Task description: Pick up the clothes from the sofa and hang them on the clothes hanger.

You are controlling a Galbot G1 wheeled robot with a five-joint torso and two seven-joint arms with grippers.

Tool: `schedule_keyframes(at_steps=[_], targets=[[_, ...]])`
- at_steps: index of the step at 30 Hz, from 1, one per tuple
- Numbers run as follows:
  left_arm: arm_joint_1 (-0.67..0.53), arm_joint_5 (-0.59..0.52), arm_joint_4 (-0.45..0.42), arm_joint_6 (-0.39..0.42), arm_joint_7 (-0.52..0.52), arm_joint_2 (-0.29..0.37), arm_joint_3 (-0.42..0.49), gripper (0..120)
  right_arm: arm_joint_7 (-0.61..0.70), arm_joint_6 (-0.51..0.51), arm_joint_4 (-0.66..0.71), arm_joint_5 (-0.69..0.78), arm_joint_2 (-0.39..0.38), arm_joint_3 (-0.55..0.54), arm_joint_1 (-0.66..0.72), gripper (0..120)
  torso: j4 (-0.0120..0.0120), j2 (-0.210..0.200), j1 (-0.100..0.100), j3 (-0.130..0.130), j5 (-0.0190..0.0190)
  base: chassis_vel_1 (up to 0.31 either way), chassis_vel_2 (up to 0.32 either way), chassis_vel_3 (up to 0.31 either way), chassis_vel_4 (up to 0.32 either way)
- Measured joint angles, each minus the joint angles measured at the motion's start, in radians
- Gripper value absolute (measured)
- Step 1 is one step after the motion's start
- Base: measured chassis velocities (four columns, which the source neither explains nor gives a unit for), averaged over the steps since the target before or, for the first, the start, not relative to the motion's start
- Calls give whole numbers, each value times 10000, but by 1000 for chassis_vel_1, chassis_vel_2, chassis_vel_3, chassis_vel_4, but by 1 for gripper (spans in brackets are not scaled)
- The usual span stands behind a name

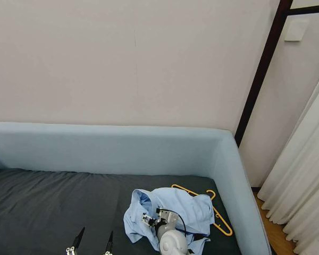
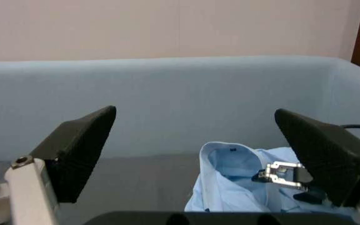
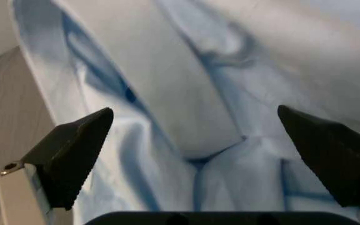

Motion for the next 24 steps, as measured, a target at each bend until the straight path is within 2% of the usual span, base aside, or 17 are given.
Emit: schedule_keyframes(at_steps=[5,10,18,24], targets=[[-31,32,23,-9,0,-37,32,100,-20,-100,-214,-151,125,124,-23,100,1,0,0,0,1,0,0,0,0],[-39,37,25,-9,0,-64,41,100,-94,-100,-169,-386,207,-84,-225,91,0,0,0,0,2,0,0,0,0],[-89,29,37,-11,0,-58,53,100,-49,205,-955,-587,578,651,-57,90,1,0,0,0,2,0,0,0,0],[-267,-61,81,0,1,3,59,100,-23,108,-640,-467,314,748,-235,78,-1,0,0,0,2,0,0,0,0]])
